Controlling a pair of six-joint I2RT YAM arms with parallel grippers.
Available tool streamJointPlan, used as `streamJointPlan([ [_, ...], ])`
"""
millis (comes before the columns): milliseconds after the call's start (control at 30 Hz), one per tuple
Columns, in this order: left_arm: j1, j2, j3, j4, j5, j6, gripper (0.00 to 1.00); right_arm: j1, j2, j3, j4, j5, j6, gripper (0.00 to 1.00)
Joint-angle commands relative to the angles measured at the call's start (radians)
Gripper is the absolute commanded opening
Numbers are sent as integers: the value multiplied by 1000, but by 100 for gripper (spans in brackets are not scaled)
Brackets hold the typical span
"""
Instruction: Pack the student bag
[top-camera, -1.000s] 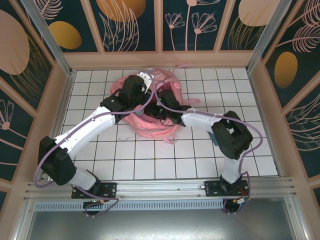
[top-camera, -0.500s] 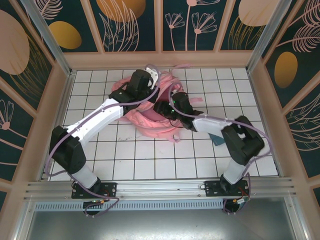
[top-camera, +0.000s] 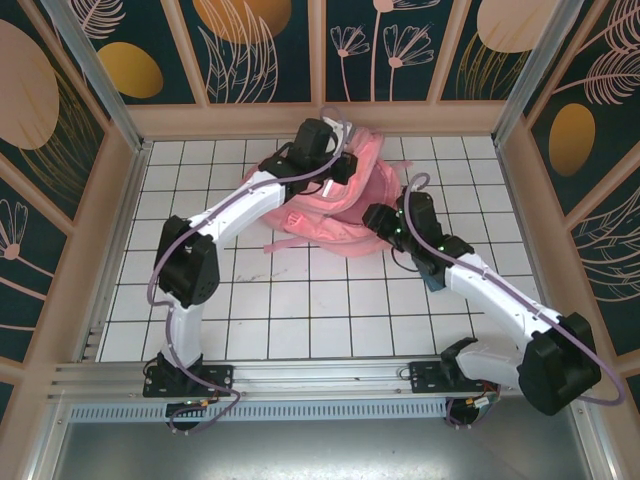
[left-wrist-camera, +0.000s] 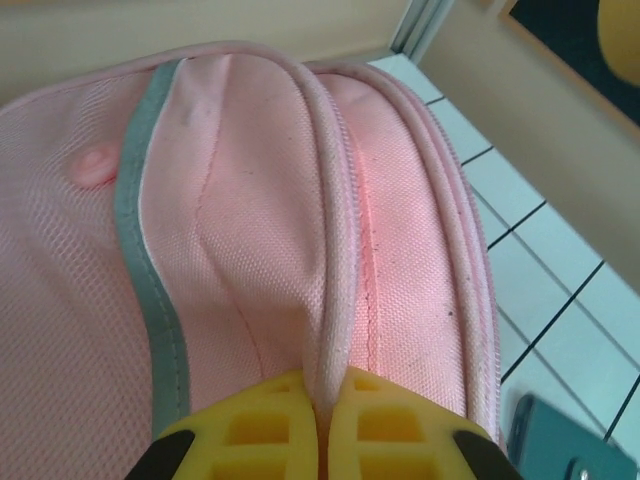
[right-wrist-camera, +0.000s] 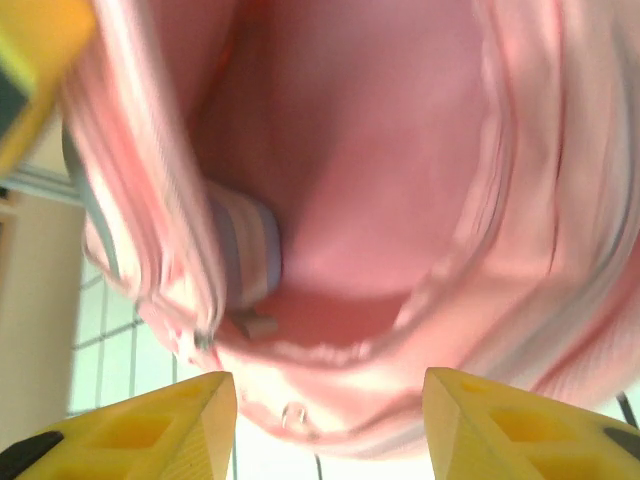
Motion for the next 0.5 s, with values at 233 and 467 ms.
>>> streamJointPlan([
  [233,4,132,283,64,162,1,5,217,197,139,-35,138,-94,51],
  [467,95,-21,78,53,152,-102,63,190,256,163,-79,273,40,51],
])
